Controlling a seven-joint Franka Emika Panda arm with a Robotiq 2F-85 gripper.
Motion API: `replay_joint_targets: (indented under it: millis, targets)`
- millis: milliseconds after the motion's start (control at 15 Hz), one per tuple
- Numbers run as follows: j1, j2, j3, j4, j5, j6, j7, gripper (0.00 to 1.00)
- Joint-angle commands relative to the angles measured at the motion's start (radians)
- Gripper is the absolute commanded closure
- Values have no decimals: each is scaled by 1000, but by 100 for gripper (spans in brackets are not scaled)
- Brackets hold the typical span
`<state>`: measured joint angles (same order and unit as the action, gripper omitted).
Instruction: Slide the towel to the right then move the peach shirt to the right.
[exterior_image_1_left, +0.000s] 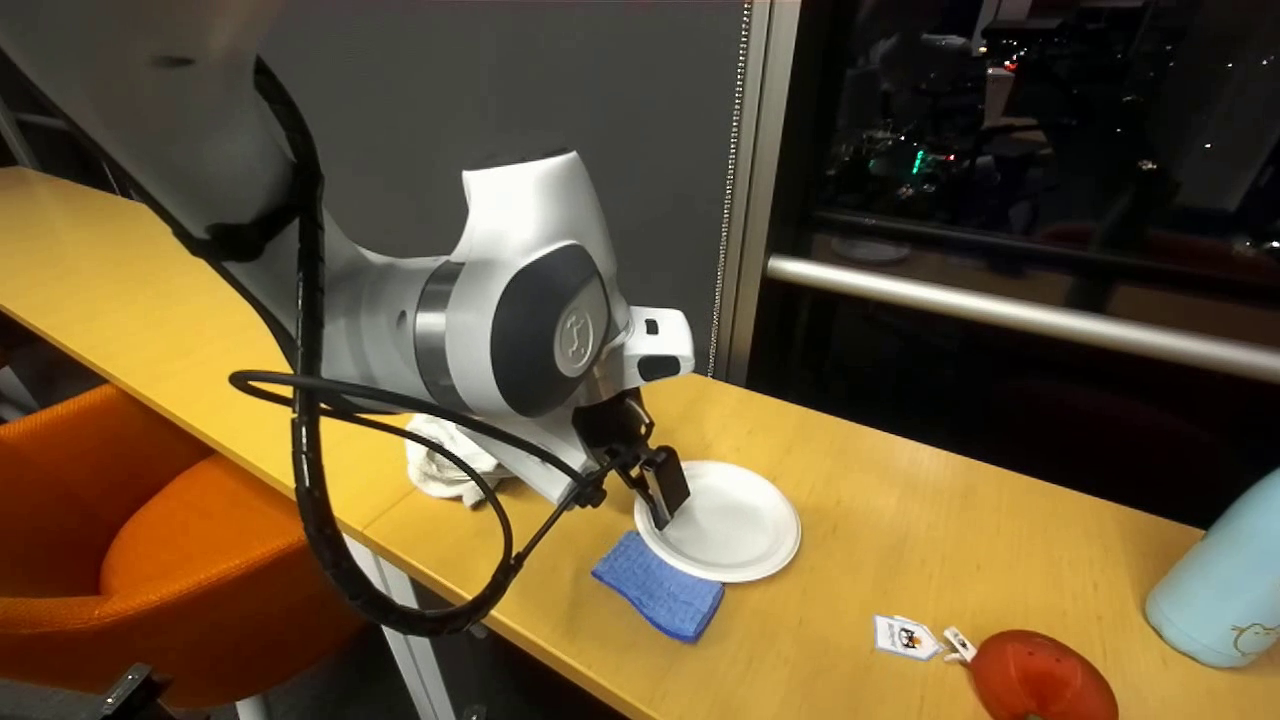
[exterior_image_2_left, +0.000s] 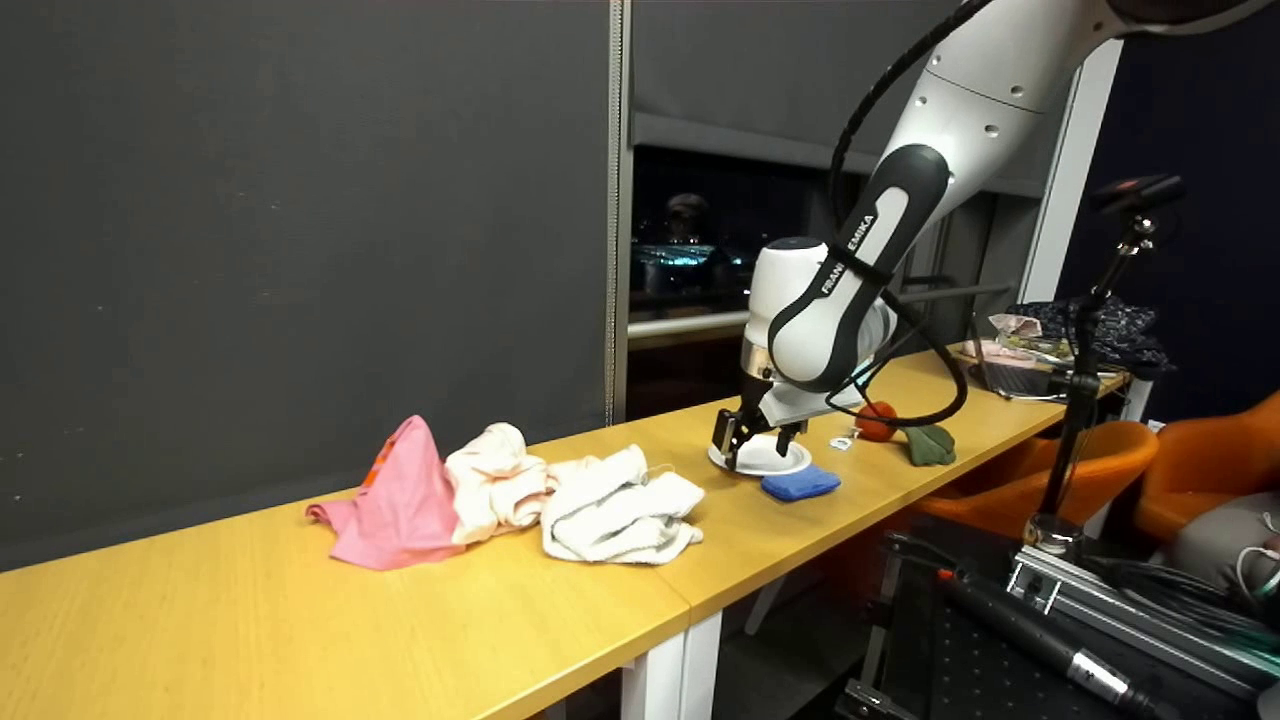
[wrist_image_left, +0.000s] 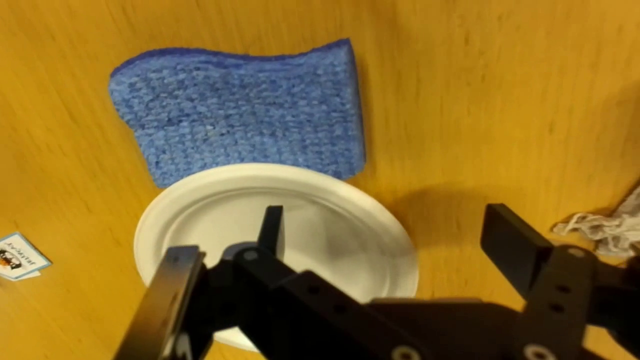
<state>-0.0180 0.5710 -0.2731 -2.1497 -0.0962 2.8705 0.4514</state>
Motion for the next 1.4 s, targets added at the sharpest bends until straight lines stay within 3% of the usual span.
replay_joint_targets:
  millis: [0, 67, 400, 800, 1067, 1333]
  targets:
    - [15, 1, 18, 6, 48, 22, -55, 0]
    - [31, 11, -5, 8, 46, 2, -37, 0]
    - [33, 19, 7, 16, 59, 14, -38, 0]
    - [64, 50, 49, 187, 108, -29, -18, 0]
    - [44, 98, 158, 346, 153, -132, -72, 0]
    - [45, 137, 250, 428, 189, -230, -132, 0]
